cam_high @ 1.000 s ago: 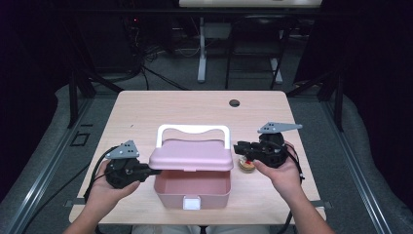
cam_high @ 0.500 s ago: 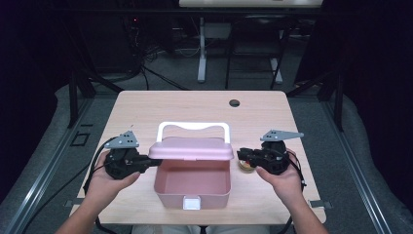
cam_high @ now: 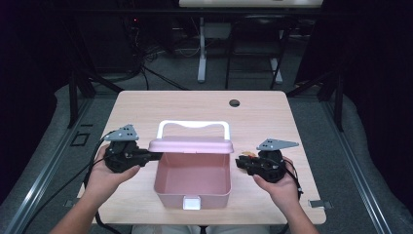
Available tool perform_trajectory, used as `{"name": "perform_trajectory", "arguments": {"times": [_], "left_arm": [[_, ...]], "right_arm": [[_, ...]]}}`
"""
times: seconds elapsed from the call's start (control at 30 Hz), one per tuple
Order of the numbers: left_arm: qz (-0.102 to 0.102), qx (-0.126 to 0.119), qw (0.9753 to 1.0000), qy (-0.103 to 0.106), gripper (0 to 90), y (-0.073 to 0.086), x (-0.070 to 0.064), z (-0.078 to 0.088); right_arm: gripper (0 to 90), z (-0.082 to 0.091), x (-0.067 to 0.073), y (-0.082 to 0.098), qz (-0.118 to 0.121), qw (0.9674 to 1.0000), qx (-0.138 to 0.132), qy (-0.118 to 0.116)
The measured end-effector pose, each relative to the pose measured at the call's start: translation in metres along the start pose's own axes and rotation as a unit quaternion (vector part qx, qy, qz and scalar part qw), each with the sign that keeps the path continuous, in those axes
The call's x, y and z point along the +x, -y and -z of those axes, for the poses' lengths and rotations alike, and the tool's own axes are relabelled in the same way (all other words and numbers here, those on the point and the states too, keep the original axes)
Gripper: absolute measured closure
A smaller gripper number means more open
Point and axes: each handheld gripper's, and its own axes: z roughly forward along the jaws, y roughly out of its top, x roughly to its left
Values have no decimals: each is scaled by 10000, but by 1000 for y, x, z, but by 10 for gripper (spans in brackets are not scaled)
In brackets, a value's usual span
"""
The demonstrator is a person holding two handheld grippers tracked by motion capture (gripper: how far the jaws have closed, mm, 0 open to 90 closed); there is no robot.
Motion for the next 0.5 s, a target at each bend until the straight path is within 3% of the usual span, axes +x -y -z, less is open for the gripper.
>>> {"name": "perform_trajectory", "arguments": {"times": [0.27,0.5], "left_arm": [[47,5,10000,39,898,-9,5,1],[69,-25,10000,-17,898,-17,9,1]], "right_arm": [[844,-1,7,4,150,9998,37,-159],[844,-3,12,4,210,9993,103,-277]]}}
